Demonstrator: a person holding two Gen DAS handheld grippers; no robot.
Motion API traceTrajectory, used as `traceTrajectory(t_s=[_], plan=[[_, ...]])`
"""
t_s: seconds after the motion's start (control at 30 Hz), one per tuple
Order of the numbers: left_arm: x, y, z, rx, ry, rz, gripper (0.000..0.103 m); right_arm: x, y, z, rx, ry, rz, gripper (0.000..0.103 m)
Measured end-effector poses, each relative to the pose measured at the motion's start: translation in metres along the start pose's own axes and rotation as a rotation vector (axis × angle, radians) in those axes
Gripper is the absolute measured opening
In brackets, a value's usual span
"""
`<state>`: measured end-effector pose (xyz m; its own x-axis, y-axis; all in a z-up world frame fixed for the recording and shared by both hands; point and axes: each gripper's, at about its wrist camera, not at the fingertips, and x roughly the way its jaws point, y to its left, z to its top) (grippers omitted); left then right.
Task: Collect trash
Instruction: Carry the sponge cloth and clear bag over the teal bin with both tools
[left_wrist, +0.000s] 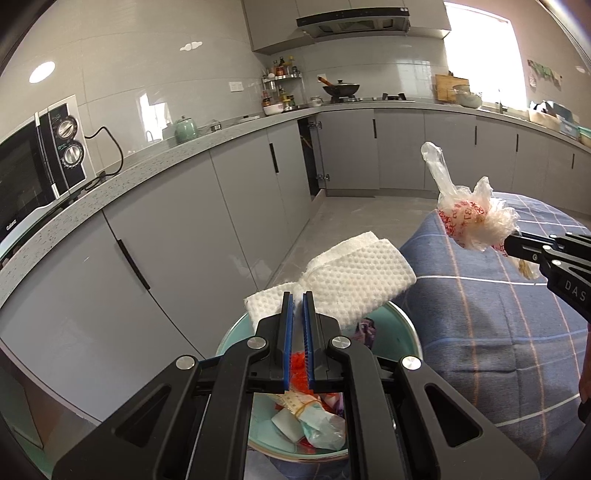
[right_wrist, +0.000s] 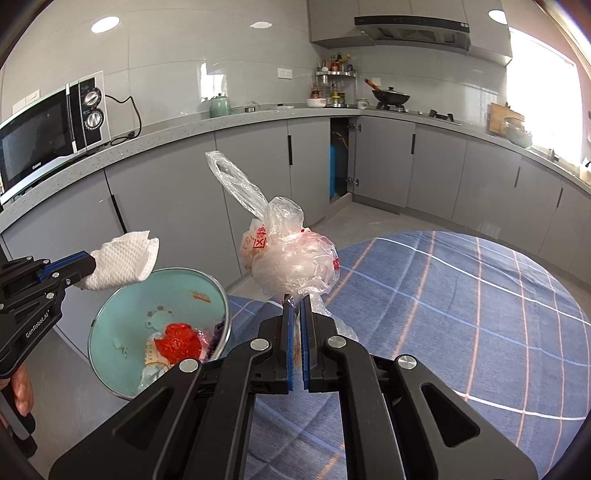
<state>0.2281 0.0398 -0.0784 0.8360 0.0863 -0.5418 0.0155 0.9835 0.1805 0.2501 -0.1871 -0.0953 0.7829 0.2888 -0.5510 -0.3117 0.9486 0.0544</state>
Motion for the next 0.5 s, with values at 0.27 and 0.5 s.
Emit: traceTrajectory(t_s=[0.27, 0.5], plan=[[0.001, 0.02, -0.002, -0.031, 0.003, 0.044, 0.006, 0.007, 0.015, 0.004, -0.032, 0.008, 0.031, 0.004], [0.003, 0.03, -0.004, -0.041, 0.009, 0.06, 0.006, 0.011, 0.027, 0.006, -0.051, 0.011, 0.05, 0.004]])
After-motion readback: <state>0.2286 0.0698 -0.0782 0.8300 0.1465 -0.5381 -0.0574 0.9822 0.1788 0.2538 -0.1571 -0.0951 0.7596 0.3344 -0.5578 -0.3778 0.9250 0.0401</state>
